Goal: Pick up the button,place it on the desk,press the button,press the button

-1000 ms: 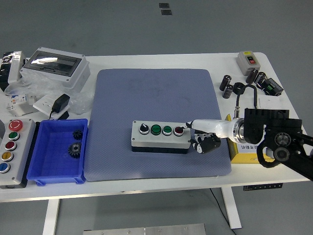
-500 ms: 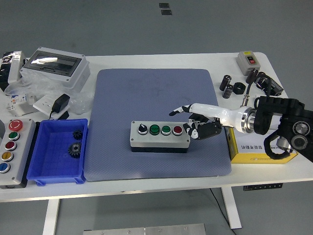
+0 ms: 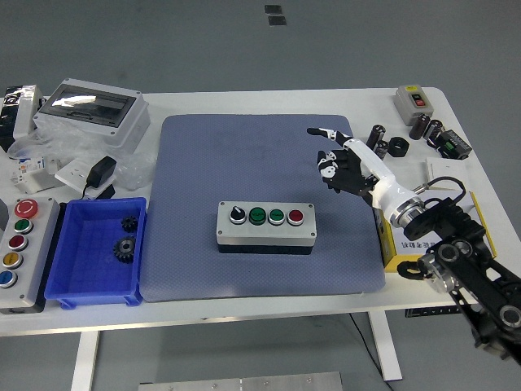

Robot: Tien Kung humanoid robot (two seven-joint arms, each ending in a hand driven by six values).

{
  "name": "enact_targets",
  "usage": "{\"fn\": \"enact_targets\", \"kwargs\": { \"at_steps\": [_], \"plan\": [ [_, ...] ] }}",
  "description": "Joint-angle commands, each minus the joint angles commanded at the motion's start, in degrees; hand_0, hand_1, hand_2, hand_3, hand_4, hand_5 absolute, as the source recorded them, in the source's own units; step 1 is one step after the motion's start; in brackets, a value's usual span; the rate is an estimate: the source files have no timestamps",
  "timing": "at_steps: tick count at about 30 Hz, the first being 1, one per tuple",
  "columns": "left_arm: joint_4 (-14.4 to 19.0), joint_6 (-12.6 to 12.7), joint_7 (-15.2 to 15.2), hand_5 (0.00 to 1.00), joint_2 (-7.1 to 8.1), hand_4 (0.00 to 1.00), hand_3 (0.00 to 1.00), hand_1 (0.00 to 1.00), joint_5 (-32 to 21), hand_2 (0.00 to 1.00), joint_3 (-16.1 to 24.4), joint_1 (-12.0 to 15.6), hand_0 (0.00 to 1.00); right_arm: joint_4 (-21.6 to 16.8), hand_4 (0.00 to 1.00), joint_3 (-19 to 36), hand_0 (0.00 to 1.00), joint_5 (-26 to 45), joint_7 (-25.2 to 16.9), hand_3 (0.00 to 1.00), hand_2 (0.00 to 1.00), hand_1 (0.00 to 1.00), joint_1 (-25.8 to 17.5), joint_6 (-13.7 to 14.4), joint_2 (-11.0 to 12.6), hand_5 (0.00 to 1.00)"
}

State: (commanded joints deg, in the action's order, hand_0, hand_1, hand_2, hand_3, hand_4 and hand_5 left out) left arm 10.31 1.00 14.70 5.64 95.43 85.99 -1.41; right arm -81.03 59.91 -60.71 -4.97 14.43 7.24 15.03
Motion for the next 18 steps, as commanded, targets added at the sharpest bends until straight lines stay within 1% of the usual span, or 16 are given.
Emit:
{"fn": "enact_targets", "kwargs": {
  "at_steps": [1, 2, 4, 7, 8, 10, 13, 14, 18],
  "plan": [
    [0.00, -0.01, -0.04, 0.185, -0.02, 0.574, 0.586, 0.594, -0.07, 0.520, -0.03, -0.06, 0.599, 1.26, 0.529, -0.61, 0.125, 2.38, -2.41, 0.828, 0.487, 0.314, -0.47, 1.78, -0.78, 0.177],
    [0.00, -0.04, -0.09, 0.191, -0.02, 0.574, 0.585, 0.594, -0.07, 0.520, -0.04, -0.15, 0.599, 2.85, 0.938, -1.28, 0.626, 4.78, -4.82, 0.784, 0.720, 0.679, -1.08, 3.58, -1.38, 0.647],
    [0.00, -0.07, -0.13, 0.191, 0.03, 0.574, 0.585, 0.594, -0.08, 0.520, -0.02, -0.19, 0.599, 4.27, 0.938, -1.19, 0.626, 8.79, -8.63, 0.784, 0.720, 0.679, -2.01, 5.26, -1.87, 0.647],
    [0.00, -0.04, -0.16, 0.191, 0.14, 0.574, 0.585, 0.594, -0.17, 0.520, 0.02, -0.05, 0.599, 3.03, 0.938, 0.97, 0.626, 13.28, -12.87, 0.784, 0.720, 0.679, -3.50, 4.64, -2.30, 0.647],
    [0.00, -0.03, -0.13, 0.191, 0.16, 0.573, 0.586, 0.593, -0.12, 0.521, 0.09, 0.03, 0.600, 2.53, 0.955, 1.78, 0.795, 14.31, -13.82, 0.818, 0.797, 0.783, -3.83, 4.16, -2.36, 0.902],
    [0.00, -0.01, -0.05, 0.191, 0.18, 0.573, 0.586, 0.593, -0.04, 0.521, 0.28, 0.16, 0.600, 1.74, 0.955, 3.56, 0.795, 15.57, -14.92, 0.818, 0.797, 0.783, -4.41, 3.28, -2.36, 0.902],
    [0.00, 0.00, -0.07, 0.191, 0.14, 0.573, 0.586, 0.593, -0.19, 0.521, 0.30, 0.15, 0.600, 1.63, 0.955, 5.28, 0.795, 16.84, -15.27, 0.818, 0.797, 0.783, -4.90, 2.75, -2.19, 0.902],
    [0.00, 0.00, -0.10, 0.191, 0.12, 0.573, 0.587, 0.594, -0.32, 0.524, 0.24, 0.11, 0.599, 1.86, 0.956, 5.78, 0.832, 17.81, -15.40, 0.788, 0.797, 0.779, -5.02, 2.70, -2.14, 0.998],
    [0.00, -0.04, -0.23, 0.191, 0.03, 0.573, 0.587, 0.594, -0.79, 0.524, -0.17, -0.04, 0.599, 4.90, 0.956, 6.84, 0.832, 23.36, -16.30, 0.788, 0.797, 0.779, -5.51, 1.42, -2.40, 0.998]
  ]
}}
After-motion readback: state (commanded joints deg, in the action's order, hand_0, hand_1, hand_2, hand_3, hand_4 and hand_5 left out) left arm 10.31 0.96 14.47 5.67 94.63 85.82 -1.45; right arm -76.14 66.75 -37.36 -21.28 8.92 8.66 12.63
